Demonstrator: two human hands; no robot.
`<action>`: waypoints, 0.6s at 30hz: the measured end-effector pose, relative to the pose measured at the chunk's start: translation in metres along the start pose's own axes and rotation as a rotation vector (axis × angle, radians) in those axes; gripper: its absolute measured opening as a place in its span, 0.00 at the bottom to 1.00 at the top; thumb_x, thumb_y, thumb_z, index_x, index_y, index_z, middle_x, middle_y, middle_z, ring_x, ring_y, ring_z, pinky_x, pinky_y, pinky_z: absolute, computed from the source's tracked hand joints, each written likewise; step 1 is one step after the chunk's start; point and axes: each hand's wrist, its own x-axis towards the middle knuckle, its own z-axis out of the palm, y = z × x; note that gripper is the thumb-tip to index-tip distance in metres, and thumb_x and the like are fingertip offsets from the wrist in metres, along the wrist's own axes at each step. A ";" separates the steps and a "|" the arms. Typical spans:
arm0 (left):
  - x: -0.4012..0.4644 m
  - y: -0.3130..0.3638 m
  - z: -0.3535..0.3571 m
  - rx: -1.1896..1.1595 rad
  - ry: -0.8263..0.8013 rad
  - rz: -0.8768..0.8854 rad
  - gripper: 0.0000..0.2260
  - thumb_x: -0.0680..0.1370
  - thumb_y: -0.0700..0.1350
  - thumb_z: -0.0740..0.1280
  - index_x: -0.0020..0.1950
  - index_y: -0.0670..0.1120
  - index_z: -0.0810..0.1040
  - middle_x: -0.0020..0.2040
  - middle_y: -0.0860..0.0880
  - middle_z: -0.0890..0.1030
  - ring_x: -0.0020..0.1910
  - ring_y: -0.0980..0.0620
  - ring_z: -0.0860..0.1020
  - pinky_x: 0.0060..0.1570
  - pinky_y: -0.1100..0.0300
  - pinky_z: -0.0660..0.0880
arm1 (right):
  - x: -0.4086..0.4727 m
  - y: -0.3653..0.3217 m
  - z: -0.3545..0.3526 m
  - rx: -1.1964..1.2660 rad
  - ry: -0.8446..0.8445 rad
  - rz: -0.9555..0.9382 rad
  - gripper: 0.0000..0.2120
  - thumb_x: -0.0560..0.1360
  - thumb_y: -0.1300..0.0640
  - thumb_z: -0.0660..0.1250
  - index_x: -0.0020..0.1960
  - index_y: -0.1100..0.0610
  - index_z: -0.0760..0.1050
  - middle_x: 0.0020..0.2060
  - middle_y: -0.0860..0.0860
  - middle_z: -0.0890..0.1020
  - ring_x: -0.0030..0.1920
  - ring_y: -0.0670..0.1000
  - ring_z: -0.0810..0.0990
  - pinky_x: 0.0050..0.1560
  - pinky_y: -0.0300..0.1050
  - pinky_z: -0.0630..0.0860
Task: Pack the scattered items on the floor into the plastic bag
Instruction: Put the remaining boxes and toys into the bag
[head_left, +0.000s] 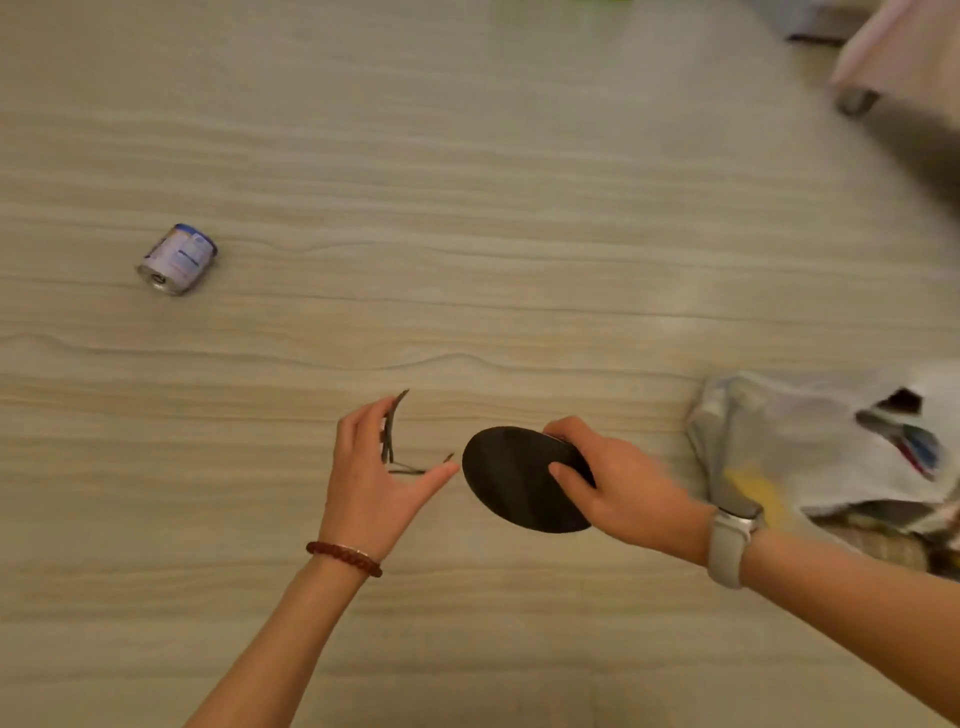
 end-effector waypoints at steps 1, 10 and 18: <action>0.003 0.025 0.014 -0.026 -0.026 0.041 0.36 0.63 0.51 0.76 0.67 0.49 0.65 0.56 0.56 0.63 0.54 0.55 0.69 0.55 0.60 0.71 | -0.013 0.010 -0.022 -0.007 0.064 0.001 0.13 0.78 0.54 0.58 0.62 0.53 0.66 0.48 0.52 0.81 0.47 0.53 0.80 0.44 0.44 0.74; -0.014 0.190 0.116 -0.108 -0.289 0.458 0.38 0.61 0.55 0.76 0.67 0.50 0.65 0.56 0.57 0.66 0.55 0.57 0.69 0.55 0.62 0.69 | -0.155 0.111 -0.141 0.158 1.044 0.101 0.11 0.73 0.49 0.59 0.53 0.50 0.65 0.44 0.37 0.71 0.45 0.29 0.73 0.41 0.22 0.71; -0.035 0.221 0.158 0.061 -0.461 0.747 0.41 0.58 0.68 0.64 0.67 0.50 0.65 0.57 0.59 0.65 0.56 0.59 0.68 0.57 0.63 0.68 | -0.225 0.176 -0.126 -0.206 0.858 0.651 0.13 0.76 0.53 0.60 0.59 0.55 0.70 0.46 0.53 0.79 0.42 0.50 0.75 0.40 0.44 0.73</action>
